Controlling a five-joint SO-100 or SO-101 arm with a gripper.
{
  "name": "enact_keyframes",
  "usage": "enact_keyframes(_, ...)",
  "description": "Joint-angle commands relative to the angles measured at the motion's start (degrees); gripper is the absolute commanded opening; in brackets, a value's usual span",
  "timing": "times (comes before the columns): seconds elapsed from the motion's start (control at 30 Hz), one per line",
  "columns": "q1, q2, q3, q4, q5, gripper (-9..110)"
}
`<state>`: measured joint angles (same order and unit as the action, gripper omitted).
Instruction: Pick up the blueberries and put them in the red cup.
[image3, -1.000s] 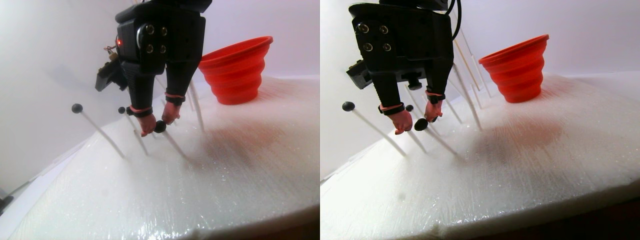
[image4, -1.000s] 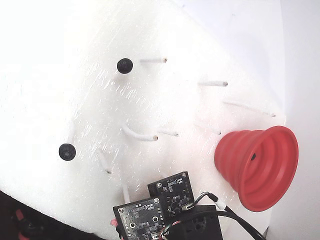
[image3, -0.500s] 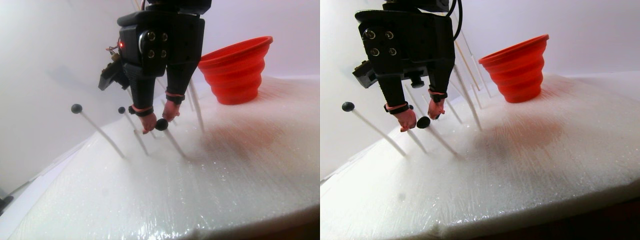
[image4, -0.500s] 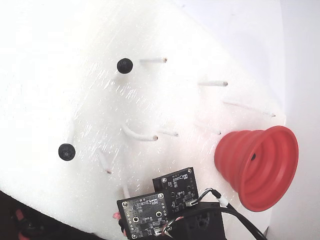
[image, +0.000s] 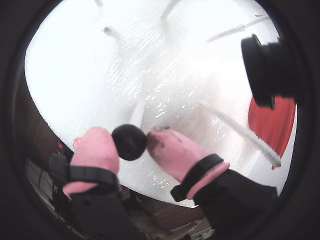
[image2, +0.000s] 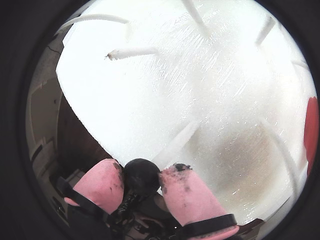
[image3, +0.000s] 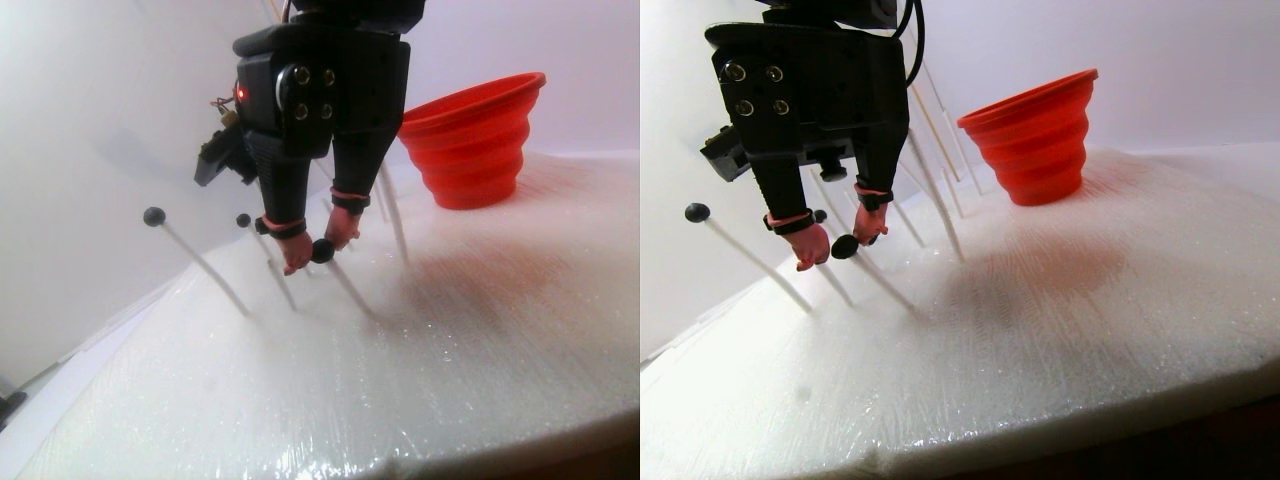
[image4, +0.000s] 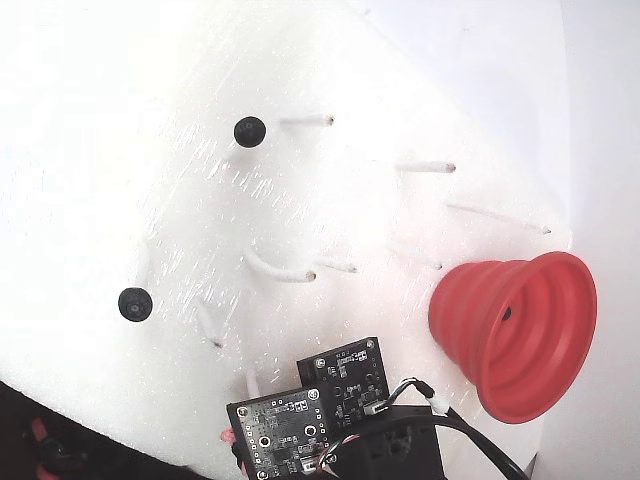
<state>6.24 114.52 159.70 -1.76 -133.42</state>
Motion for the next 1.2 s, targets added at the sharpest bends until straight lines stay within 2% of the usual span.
enact_keyframes(0.0,-0.79,0.0,0.79,-0.35,0.88,14)
enact_keyframes(0.8,-1.32,-0.62,0.53,-1.49,2.99,10)
enact_keyframes(1.17,-2.81,5.89,-0.88,5.19,6.94,9)
